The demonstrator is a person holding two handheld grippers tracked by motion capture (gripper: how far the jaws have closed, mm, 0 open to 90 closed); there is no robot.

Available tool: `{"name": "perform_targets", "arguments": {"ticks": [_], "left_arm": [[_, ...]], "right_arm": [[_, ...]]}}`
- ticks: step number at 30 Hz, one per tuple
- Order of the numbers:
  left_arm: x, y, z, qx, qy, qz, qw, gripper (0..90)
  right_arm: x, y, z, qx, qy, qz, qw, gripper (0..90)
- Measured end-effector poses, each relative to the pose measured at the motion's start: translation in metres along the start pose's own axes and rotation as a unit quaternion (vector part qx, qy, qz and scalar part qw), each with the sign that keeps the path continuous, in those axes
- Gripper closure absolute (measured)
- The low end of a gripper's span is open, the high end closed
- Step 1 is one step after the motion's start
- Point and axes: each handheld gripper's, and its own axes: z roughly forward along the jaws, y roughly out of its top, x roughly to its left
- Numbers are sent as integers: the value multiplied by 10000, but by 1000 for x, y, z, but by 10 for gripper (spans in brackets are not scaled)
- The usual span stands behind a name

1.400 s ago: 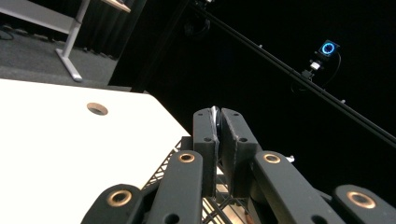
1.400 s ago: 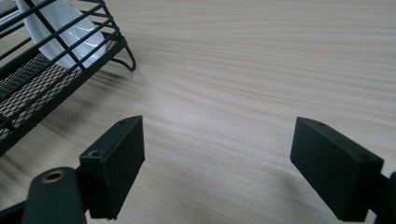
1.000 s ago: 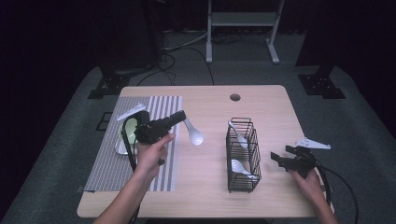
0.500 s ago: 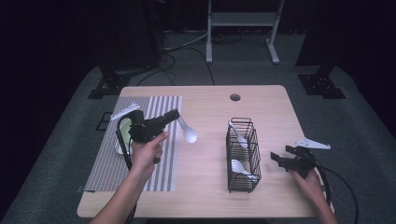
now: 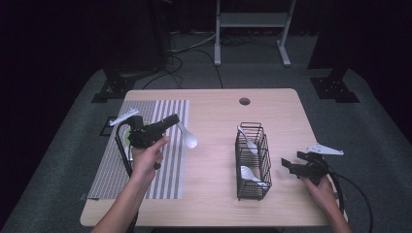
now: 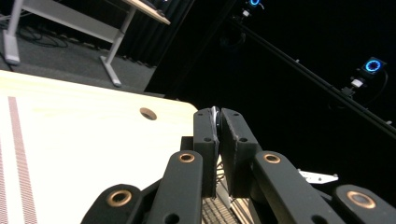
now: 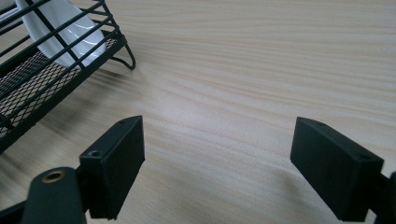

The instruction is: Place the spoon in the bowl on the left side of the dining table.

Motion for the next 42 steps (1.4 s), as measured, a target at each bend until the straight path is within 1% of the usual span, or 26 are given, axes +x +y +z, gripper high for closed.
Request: {"name": "perform_targets", "arguments": {"ticks": [7,8,17,25,26,28,34,36,42], "left_arm": [[6,1,-3,-34,93,-9,10000,849],[8,1,-4,-68,125,-40,9999,849],[17,3,-10,-109,277,-81,9995,849],[21,6,-14,-162,351,-115,9992,849],[22,6,-15,-164,377,-92,9991,849],[22,7,-16,-192,395,-116,9990,849],[25,9,-18,-198,443,-98,9988,849],[27,10,-20,-224,467,-130,9986,849],[30,11,-22,-249,516,-143,9983,849]], "right_arm": [[0,0,0,4,-3,-6,10000,165],[0,0,0,5,-3,-2,10000,165],[0,0,0,6,-2,-7,10000,165],[0,0,1,23,-6,-8,10000,165],[0,0,1,22,-6,-9,10000,165],[0,0,1,24,-7,-12,10000,165],[0,0,1,27,-6,-11,10000,165],[0,0,1,33,-9,-17,10000,165],[1,0,1,43,-16,-22,10000,165]]}}
